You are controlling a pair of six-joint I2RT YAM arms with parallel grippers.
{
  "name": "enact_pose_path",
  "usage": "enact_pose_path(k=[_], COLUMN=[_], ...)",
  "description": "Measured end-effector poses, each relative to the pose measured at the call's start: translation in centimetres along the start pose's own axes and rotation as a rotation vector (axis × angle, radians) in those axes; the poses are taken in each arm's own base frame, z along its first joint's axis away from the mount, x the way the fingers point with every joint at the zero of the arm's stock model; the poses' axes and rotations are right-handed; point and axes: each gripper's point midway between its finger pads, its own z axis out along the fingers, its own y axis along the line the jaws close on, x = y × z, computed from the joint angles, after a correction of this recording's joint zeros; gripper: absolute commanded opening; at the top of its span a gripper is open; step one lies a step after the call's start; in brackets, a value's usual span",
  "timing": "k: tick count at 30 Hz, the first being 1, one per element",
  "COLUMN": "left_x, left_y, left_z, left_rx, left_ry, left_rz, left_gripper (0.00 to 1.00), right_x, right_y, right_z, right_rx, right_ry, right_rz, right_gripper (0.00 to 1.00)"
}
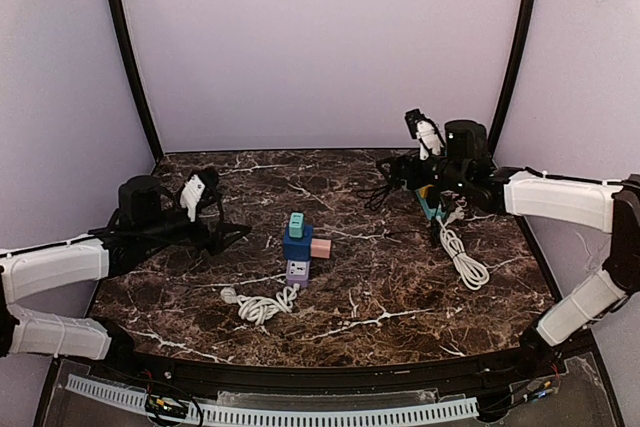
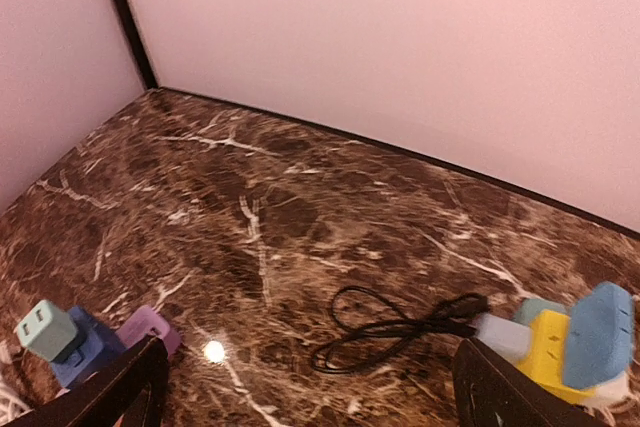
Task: Insert the plug
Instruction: Reset both arms
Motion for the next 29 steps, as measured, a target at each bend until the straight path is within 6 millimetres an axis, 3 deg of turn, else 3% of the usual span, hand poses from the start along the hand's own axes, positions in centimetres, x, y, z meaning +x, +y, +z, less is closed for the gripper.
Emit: enact_pose_path(k=[6,9,12,15,18,23,29], left_x=[1.5,3.1,5.0,6.3,6.7,5.7,5.9], left_y=[4.6,8.4,11.3,12.0,12.3,12.7,12.7], left_z=[-5.1,-8.8,-13.0,-15.3,-16.7,-18.3,-18.6], left_rx=[-0.291,-0.509,-0.722,-0.816,-0.855,-0.882,-0.884], left_ry=[-0.022,-0.051,-0.089,-0.125,-0.164,-0.239,-0.249], left_rz=[-0.186,-0.307,-0.396,-0.434,-0.463,-0.474,-0.480], left_gripper=[0.99,0.97,0.96,0.96,0.96,0.96,0.96], right_x=[1.3,3.4,5.5,7.2,8.8,10.8,12.3], right_y=[-9.7,-12.6,-13.3,-13.0,-13.3,-14.1,-14.5], right_z=[-7.1,-10.7,-13.2,-14.5,-14.9,-15.5,-16.3], right_rx=[0.326,0.442,0.494,0.510,0.538,0.605,0.643], right_ry=[0.000,0.009,0.022,0.034,0.059,0.083,0.047], right_rz=[0.183,0.243,0.263,0.252,0.240,0.267,0.288], right_gripper=[0.99,0.99,0.99,0.99,0.99,0.99,0.99])
